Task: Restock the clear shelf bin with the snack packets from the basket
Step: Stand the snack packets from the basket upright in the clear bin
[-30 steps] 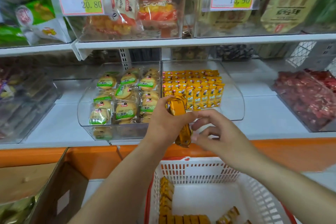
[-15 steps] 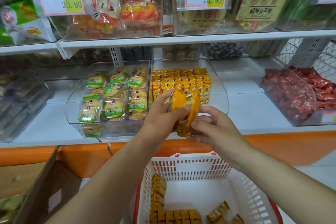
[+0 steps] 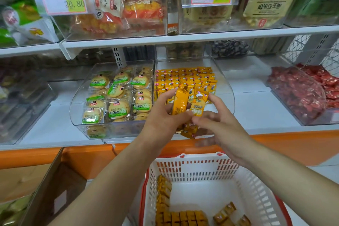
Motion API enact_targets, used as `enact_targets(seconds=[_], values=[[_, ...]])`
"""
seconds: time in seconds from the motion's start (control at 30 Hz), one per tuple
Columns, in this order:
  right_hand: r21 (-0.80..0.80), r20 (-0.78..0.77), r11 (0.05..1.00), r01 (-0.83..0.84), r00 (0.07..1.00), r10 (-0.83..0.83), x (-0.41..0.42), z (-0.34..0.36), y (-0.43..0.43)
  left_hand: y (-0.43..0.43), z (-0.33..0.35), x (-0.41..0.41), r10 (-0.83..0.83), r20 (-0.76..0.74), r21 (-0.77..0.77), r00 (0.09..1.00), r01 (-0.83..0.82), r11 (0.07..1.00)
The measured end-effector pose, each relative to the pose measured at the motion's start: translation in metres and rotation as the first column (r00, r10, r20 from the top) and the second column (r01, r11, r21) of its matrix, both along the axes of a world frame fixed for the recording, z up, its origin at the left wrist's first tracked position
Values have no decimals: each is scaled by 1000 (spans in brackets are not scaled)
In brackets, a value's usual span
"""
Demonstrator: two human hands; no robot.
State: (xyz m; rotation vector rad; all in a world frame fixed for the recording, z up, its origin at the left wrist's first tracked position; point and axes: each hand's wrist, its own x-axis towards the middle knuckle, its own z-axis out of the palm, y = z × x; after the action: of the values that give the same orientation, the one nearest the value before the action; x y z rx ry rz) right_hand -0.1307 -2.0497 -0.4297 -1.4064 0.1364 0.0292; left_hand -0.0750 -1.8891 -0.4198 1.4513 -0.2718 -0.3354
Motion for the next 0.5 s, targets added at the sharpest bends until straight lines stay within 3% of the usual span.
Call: enact_targets(seconds=[0.17,0.37,0.5], values=[[-169,15,980,107,994,-106,8,7,-4,9,0,-1,-15,14,42,1000,14,999],[42,94,986,159,982,-162,14,29,-32,22,-1,8,117,-77,57,990,-113,992],[167,25,982,84,996,-89,6,23,-18,17,-2,4,106,-107,-13,989,-108,994]])
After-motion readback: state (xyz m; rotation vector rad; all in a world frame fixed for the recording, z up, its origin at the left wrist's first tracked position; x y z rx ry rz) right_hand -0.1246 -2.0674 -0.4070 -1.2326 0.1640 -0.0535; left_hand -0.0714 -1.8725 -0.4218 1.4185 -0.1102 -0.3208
